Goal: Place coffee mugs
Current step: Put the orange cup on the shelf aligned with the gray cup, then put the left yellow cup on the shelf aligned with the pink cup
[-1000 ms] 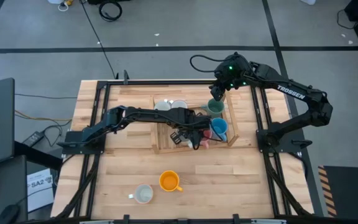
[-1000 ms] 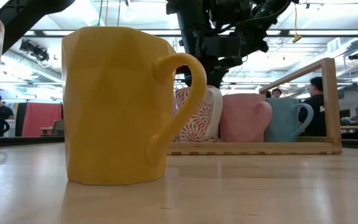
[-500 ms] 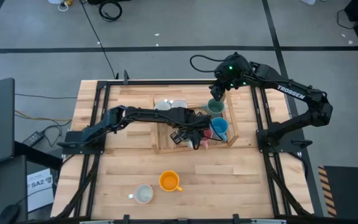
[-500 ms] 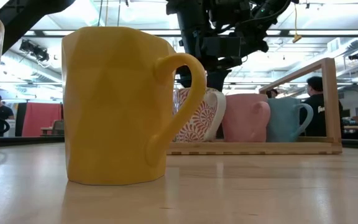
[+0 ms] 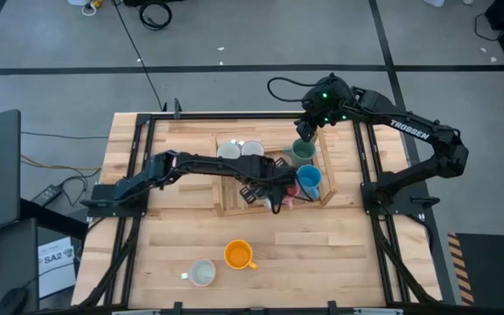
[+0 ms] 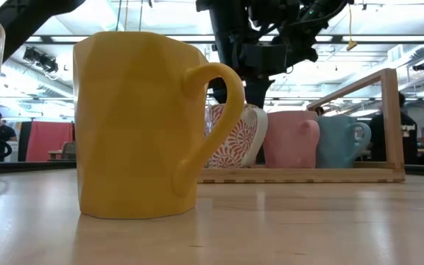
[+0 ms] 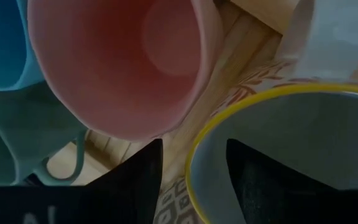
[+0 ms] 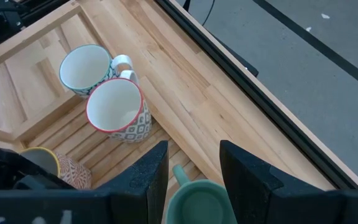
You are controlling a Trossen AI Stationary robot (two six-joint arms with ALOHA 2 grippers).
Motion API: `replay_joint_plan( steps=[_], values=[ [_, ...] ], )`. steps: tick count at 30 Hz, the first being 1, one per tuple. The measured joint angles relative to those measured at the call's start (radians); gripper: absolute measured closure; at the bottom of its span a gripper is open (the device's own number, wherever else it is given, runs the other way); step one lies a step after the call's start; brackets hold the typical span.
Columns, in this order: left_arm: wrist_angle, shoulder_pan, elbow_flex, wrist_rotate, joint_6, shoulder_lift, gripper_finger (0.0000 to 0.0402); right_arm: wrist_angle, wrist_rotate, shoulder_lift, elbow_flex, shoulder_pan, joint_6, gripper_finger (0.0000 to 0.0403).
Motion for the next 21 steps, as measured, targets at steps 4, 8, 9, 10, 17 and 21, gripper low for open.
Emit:
replay_joint_plan(
  steps=[4,8,9,10,17,21],
  values=[
    [-0.001,-0.014,0.0,-0.027,0.0,0.0,0.0217,0.0,0.0,0.0,0.0,0.0,0.0,0.0253],
    [-0.003,-0.021,0.0,-0.03,0.0,-0.001,0.0217,0.0,0.0,0.0,0.0,0.0,0.0,0.0253],
    [-0.006,-0.022,0.0,-0.031,0.0,-0.003,0.0217,0.0,0.0,0.0,0.0,0.0,0.0,0.0253],
    [-0.015,-0.022,0.0,-0.034,0.0,-0.005,0.0217,0.0,0.0,0.0,0.0,0.0,0.0,0.0253],
    [-0.022,-0.02,0.001,-0.059,-0.071,-0.05,0.0217,-0.003,0.0,0.0,0.0,0.0,0.0,0.0253],
    [-0.02,-0.019,0.001,-0.059,-0.097,-0.077,0.0217,-0.003,0.0,0.0,0.0,0.0,0.0,0.0253]
  ],
)
